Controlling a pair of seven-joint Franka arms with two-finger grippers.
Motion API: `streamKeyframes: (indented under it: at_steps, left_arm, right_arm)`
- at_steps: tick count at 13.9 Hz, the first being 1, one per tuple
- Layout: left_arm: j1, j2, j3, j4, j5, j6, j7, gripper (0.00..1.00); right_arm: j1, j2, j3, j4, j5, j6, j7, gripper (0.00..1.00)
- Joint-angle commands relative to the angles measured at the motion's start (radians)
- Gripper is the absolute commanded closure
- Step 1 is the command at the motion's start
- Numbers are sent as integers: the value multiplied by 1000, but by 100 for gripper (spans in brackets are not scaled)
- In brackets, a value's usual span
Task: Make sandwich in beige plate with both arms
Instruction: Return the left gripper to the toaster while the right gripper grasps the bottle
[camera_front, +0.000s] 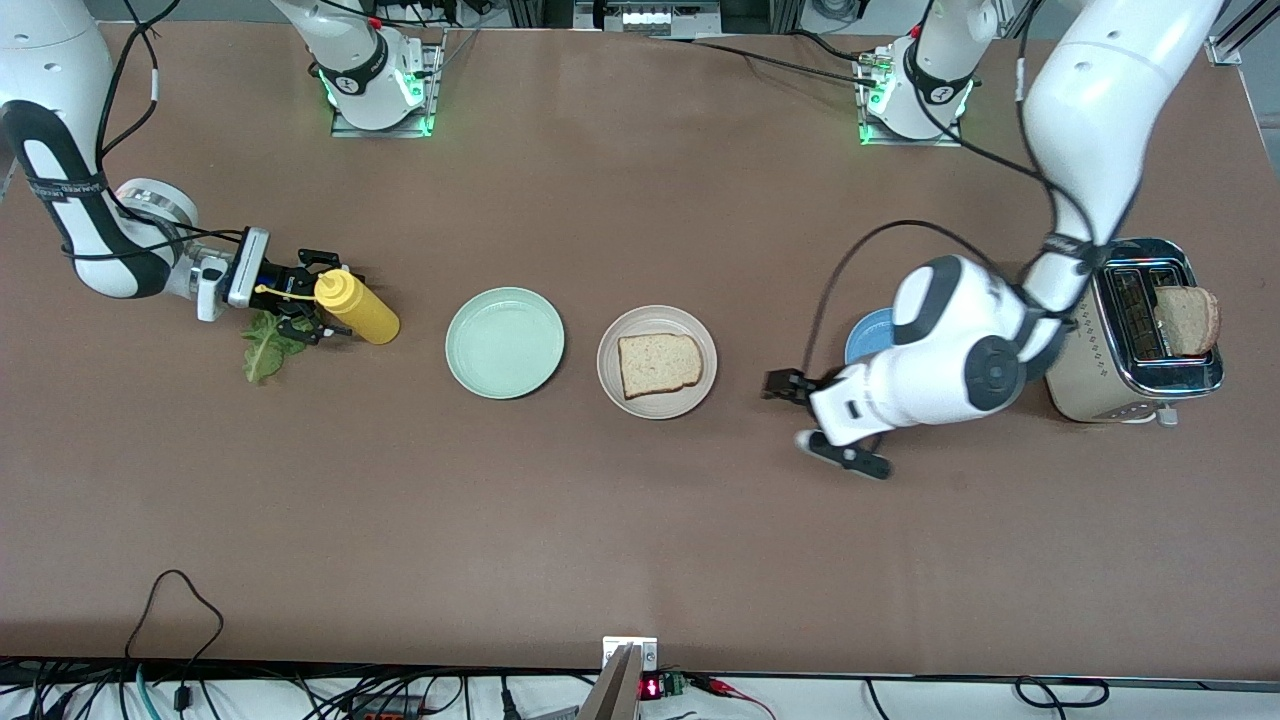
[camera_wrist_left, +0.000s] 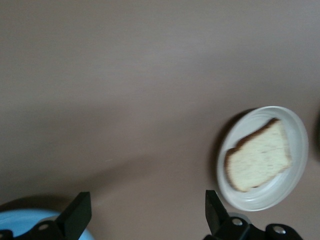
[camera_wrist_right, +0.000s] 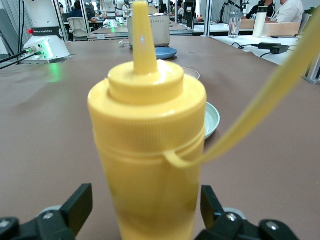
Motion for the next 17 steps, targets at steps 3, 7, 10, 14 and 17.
streamKeyframes:
  at_steps: [3,7,10,14,17]
  left_arm:
    - [62,-152,89,-15,58,-114,-85,0]
    - [124,-197,90,156,124,-278,-82,0]
    - [101,-223,96,244,121,-368,-76,0]
    - [-127,-345,407,234,97,-449,-37,0]
    - [-132,-434,462,138,30,-465,-20,0]
  right_arm:
    - [-7,8,38,8,32,14,-65,70]
    - [-6,-8,48,12,32,26,-35,100]
    - [6,-136,81,24,17,81,170,100]
    - [79,-322,104,24,-112,138,546,100]
    - [129,-415,174,26,-154,225,778,100]
